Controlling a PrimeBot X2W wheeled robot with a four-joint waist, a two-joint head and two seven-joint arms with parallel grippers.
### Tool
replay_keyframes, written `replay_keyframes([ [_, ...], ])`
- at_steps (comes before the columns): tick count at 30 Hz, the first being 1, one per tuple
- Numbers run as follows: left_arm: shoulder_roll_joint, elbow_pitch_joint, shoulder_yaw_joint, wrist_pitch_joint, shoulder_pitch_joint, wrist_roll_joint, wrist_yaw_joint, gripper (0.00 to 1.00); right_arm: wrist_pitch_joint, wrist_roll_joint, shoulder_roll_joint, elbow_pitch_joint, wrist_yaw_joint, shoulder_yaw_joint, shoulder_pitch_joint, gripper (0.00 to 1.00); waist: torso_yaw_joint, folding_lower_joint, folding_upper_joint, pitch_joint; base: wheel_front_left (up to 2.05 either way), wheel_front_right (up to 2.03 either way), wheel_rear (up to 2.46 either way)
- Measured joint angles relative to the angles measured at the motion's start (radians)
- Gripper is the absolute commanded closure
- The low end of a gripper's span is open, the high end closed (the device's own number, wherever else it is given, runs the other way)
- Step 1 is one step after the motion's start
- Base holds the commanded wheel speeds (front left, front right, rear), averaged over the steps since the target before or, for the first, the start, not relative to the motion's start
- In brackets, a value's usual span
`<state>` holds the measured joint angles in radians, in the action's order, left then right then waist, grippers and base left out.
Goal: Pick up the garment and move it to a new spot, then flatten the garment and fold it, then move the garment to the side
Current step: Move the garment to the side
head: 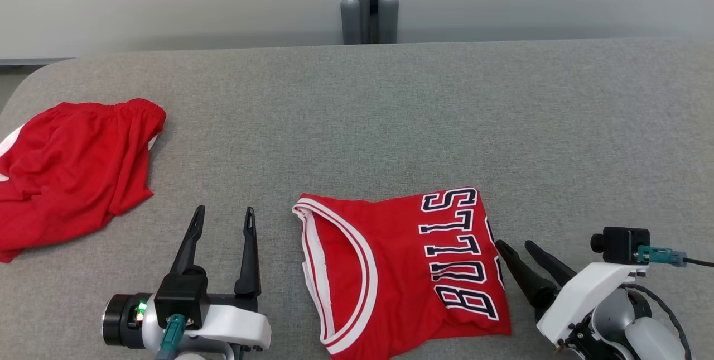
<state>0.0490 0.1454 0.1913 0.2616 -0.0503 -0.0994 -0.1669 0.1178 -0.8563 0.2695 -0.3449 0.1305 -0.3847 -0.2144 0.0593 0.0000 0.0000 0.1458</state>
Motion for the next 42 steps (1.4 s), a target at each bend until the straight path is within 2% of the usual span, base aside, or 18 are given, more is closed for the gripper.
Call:
replay_keyframes([
  [4, 0.000, 0.003, 0.008, 0.000, -0.002, 0.005, 0.001, 0.00, 0.024, -0.049, -0.003, -0.031, 0.000, -0.025, -0.019, 0.00, 0.016, 0.0000, 0.0000, 0.012, 0.00, 0.00, 0.00],
  [20, 0.000, 0.009, 0.024, 0.000, -0.016, 0.018, 0.005, 0.00, 0.016, -0.113, -0.020, -0.139, 0.000, -0.129, -0.106, 0.00, 0.070, 0.0000, 0.0000, 0.021, 0.00, 0.00, 0.00],
  [21, 0.000, 0.008, 0.025, 0.000, -0.016, 0.018, 0.005, 0.00, 0.014, -0.113, -0.021, -0.145, 0.000, -0.137, -0.109, 0.42, 0.071, 0.0000, 0.0000, 0.021, 0.00, 0.00, 0.00],
  [23, 0.000, 0.007, 0.023, 0.000, -0.016, 0.019, 0.007, 0.00, 0.011, -0.113, -0.018, -0.155, 0.000, -0.147, -0.116, 0.85, 0.072, 0.0000, 0.0000, 0.024, 0.00, 0.00, 0.00],
  [24, 0.000, 0.007, 0.023, 0.000, -0.016, 0.019, 0.007, 0.00, 0.004, -0.112, -0.017, -0.159, 0.000, -0.154, -0.122, 1.00, 0.072, 0.0000, 0.0000, 0.025, 0.00, 0.00, 0.00],
  [38, 0.000, 0.007, 0.019, 0.000, -0.016, 0.018, -0.002, 0.00, -0.067, -0.081, 0.033, -0.203, 0.000, -0.250, -0.178, 1.00, 0.027, 0.0000, 0.0000, 0.014, 0.00, 0.00, 0.00],
  [42, 0.000, 0.003, 0.018, 0.000, -0.018, 0.014, -0.001, 0.00, -0.077, -0.022, 0.089, -0.217, 0.000, -0.297, -0.215, 1.00, -0.006, 0.0000, 0.0000, 0.018, 0.00, 0.00, 0.00],
])
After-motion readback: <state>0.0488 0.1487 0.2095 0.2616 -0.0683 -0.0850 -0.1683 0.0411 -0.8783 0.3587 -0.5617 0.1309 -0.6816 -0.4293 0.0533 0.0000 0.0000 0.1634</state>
